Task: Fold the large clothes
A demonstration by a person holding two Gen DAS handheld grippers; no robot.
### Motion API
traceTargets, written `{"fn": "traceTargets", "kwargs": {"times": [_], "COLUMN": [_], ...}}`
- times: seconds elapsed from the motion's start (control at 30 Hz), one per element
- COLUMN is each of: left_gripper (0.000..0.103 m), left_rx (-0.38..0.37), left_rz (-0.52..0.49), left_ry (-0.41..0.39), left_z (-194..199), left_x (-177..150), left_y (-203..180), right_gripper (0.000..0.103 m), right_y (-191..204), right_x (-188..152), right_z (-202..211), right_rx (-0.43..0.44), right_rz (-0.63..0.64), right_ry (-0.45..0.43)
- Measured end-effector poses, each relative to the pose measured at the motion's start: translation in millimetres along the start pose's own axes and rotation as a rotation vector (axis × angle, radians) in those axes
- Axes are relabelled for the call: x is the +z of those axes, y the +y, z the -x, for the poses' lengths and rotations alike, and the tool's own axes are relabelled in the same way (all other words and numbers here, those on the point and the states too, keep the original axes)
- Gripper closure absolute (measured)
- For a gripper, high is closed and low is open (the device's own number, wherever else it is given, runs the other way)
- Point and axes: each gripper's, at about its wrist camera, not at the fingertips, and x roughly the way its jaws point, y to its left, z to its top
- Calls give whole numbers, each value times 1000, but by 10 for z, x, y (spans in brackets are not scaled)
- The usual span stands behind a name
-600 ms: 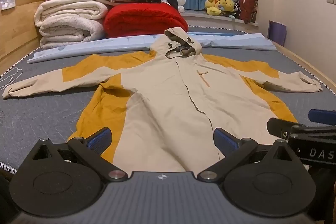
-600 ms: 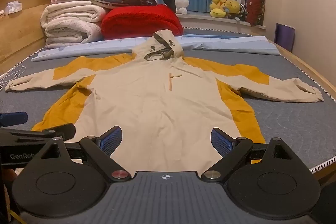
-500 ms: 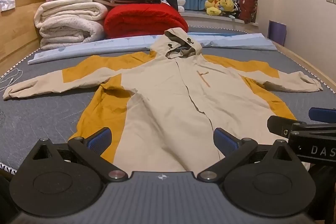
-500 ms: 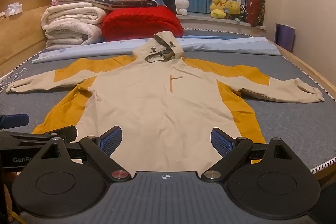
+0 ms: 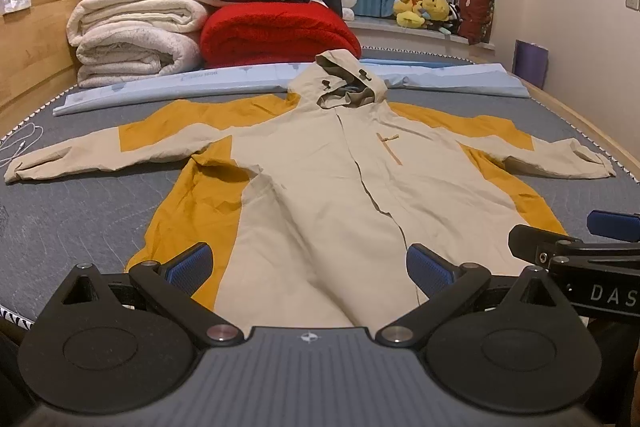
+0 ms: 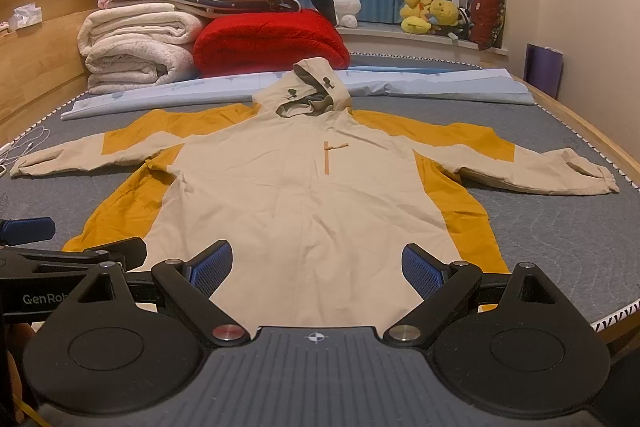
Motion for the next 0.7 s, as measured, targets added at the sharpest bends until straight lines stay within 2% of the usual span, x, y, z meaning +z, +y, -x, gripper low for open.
{"fn": "traceTargets", "kwargs": {"times": [0.43,0.47,0.7], "left_gripper": [0,0,0], "left_rx": [-19,-31,-24], "left_rz": [29,45,41], "left_ry": [33,57,28], "left_z": [-53,-56,-57], "left_x": [-12,-9,-31], "left_y": [6,9,16], "right_gripper": [11,11,11], "right_y": [-13,-12,-9], "right_x": [-8,-9,-6], "right_z": [-7,-5,-7], "right_rx": [-2,-3,-3], "right_rz": [2,2,3], "right_ry": [0,0,0]}}
